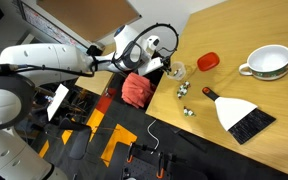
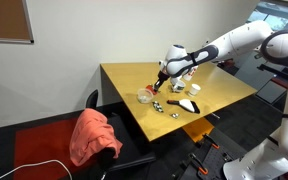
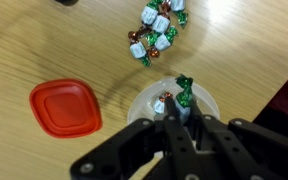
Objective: Remove the red lid from the bowl, place one piece of candy in the bowl, put the red lid back on the bowl
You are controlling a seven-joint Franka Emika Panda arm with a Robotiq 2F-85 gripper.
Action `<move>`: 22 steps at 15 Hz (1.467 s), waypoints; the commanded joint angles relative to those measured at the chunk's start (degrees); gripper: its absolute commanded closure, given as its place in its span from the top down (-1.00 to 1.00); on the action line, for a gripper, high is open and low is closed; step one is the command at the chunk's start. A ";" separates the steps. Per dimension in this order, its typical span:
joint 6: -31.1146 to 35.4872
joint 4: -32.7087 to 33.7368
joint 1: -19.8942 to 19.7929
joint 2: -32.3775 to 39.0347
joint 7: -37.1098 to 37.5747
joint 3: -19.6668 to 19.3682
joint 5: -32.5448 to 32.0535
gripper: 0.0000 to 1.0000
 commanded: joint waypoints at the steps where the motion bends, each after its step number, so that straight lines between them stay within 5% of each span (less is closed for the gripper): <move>1: -0.57 7.96 0.13 5.97 -0.76 0.18 0.92 -0.93; 7: -1.13 15.43 -0.17 13.01 -1.13 1.78 1.53 -0.93; 8: -1.26 15.89 -0.08 13.47 -1.00 1.85 1.42 -0.23; 9: -1.26 16.11 -0.11 13.78 -1.02 1.98 1.38 -0.21; 17: -0.70 13.64 -2.08 11.31 -2.63 3.87 2.63 0.96; 22: -0.91 12.73 -6.86 8.14 -6.31 7.48 8.92 1.00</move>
